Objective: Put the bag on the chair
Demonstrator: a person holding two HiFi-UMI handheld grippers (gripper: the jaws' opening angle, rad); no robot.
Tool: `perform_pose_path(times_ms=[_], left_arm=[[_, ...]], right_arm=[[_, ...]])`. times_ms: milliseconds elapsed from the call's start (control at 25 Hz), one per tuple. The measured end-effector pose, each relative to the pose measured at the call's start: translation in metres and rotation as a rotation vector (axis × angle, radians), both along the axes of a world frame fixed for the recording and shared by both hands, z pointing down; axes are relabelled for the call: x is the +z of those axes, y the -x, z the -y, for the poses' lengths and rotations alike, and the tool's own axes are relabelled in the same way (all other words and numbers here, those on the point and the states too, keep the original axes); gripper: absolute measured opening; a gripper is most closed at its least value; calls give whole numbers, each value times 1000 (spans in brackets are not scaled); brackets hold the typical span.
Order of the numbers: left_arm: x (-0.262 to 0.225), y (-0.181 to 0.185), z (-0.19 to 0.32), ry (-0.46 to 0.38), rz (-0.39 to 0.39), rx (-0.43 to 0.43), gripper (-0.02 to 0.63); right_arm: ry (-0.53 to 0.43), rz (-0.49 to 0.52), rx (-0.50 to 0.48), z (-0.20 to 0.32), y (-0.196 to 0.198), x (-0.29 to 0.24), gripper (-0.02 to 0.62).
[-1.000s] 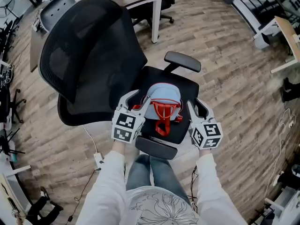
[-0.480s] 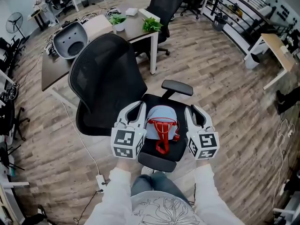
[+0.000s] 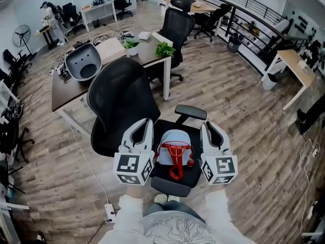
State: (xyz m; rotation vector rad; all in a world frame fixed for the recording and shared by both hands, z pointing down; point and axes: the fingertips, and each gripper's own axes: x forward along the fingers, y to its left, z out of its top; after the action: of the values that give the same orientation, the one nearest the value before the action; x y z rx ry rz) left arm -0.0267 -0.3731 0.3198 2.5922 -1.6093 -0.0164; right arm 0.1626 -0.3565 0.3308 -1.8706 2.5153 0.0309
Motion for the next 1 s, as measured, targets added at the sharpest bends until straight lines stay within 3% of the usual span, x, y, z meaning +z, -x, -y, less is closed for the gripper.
perform_pose_path(times_ms=[320,1000], left_arm=[[-10,13,-14,-23,-1,-51,20],[-21,11,-35,-62,26,-45,20]], right_arm=[[-26,39,43,-17,-4,-16,54],[-41,37,52,-37,-2,-24,54]])
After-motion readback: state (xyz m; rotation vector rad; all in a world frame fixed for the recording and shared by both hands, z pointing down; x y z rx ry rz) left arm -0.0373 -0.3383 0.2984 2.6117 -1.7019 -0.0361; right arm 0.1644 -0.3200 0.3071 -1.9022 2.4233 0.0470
